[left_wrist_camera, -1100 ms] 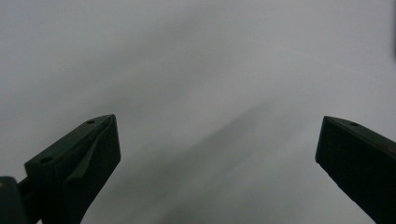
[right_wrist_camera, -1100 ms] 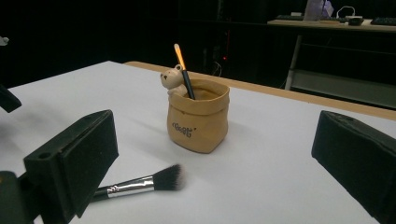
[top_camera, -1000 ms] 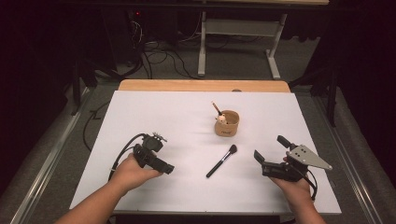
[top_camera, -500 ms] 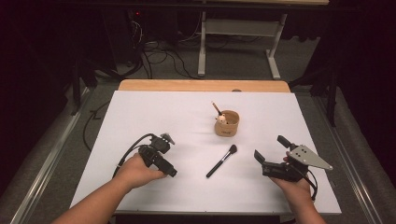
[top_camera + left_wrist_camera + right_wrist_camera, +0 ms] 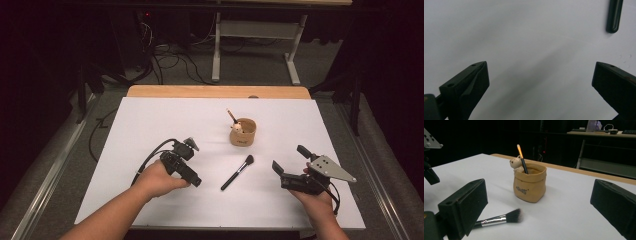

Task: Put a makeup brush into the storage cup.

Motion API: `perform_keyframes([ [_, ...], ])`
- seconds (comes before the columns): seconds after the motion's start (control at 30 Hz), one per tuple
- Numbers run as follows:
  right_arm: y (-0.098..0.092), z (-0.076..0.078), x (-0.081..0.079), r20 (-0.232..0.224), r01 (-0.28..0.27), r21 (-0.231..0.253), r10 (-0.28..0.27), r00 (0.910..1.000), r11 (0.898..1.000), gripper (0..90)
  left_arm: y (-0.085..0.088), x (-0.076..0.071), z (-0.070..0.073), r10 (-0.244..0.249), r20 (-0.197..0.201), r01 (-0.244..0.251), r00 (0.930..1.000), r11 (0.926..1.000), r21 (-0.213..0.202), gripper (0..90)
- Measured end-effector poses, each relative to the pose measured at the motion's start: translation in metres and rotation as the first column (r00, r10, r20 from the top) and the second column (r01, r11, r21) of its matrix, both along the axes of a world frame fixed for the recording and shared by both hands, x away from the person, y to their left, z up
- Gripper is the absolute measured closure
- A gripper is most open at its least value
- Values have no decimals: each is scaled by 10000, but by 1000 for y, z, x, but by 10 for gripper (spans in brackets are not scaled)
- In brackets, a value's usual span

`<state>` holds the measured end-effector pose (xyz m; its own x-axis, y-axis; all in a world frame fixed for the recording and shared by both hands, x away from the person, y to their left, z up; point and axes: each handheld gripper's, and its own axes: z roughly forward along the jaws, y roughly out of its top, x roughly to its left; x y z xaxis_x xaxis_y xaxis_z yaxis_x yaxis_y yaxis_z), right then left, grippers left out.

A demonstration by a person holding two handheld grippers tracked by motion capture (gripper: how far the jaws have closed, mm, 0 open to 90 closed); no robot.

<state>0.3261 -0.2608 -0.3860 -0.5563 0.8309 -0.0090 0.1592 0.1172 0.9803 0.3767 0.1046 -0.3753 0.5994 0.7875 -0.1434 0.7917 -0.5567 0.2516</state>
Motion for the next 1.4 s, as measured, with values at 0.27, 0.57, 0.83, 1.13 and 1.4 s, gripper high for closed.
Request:
perform_keyframes([
  [0.27, -3, 1, 0, 129, 145, 16, -145, 9998, 9999, 24, -19, 2, -3, -303, -360, 305, 9989, 9995, 36, 14],
  [0.57, -5, 1, 0, 102, 197, 169, -199, 9998, 9997, 24, -37, 4, -5, -603, -671, 594, 9959, 9981, -154, 6],
  [0.83, -5, 1, 0, 123, 171, 164, -173, 9998, 9997, 24, -49, 7, -4, -750, -703, 729, 9947, 9968, -329, 7],
  [1.13, -5, 1, 0, 135, 170, 165, -172, 9998, 9997, 24, -59, 8, -5, -855, -752, 827, 9935, 9957, -408, 12],
  [1.4, -5, 1, 0, 152, 161, 155, -164, 9998, 9997, 25, -66, 8, -5, -1048, -769, 1015, 9915, 9938, -455, 34],
])
